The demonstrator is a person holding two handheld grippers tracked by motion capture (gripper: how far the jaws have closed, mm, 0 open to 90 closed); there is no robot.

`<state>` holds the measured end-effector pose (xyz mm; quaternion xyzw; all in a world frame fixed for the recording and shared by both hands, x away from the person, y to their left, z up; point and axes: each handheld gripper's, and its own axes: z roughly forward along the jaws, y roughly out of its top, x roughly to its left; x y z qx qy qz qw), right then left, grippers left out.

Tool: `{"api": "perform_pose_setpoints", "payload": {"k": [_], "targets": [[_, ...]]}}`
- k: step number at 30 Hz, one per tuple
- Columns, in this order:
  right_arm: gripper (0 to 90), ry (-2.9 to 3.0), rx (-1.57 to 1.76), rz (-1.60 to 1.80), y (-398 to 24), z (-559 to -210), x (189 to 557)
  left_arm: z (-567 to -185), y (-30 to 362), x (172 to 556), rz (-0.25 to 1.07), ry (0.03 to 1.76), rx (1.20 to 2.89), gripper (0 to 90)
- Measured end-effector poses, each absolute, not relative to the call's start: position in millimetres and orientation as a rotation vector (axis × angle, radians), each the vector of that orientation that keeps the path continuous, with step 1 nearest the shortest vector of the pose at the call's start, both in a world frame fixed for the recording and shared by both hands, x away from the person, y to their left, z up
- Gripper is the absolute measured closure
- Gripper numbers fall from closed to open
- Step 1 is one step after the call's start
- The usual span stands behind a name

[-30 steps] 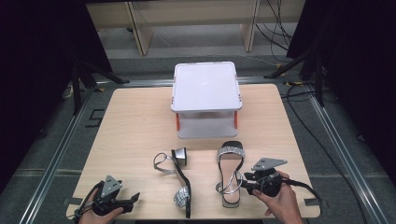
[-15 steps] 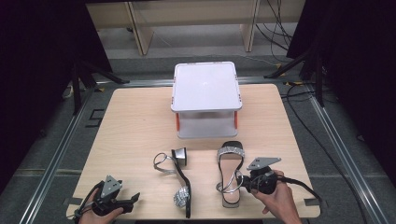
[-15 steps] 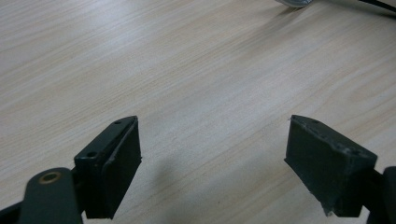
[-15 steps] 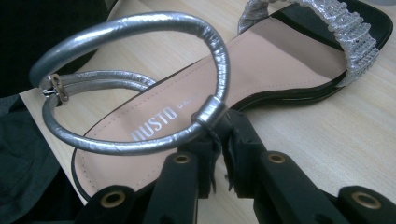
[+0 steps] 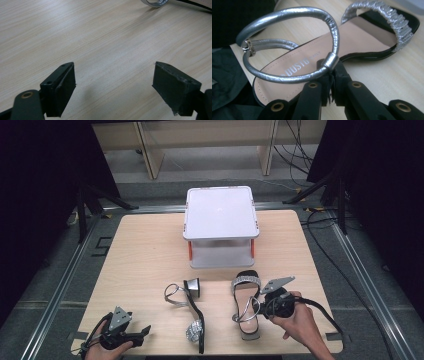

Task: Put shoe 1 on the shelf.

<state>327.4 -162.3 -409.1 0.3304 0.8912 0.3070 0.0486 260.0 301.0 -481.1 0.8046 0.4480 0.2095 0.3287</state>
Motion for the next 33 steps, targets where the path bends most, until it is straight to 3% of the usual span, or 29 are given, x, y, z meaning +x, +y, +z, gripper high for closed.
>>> {"api": "perform_pose_setpoints", "payload": {"k": [14, 26, 33], "targets": [[88.2, 2.814, 0.995, 0.936, -159, -337, 360, -481, 299, 264, 0.543, 1.159, 2.111, 18.1], [88.4, 2.805, 0.895, 0.957, -143, -266, 363, -482, 299, 264, 0.54, 1.175, 2.092, 18.1], [88.5, 2.777, 0.848, 0.969, -133, -243, 369, -482, 299, 264, 0.546, 1.173, 2.1, 18.1]]}}
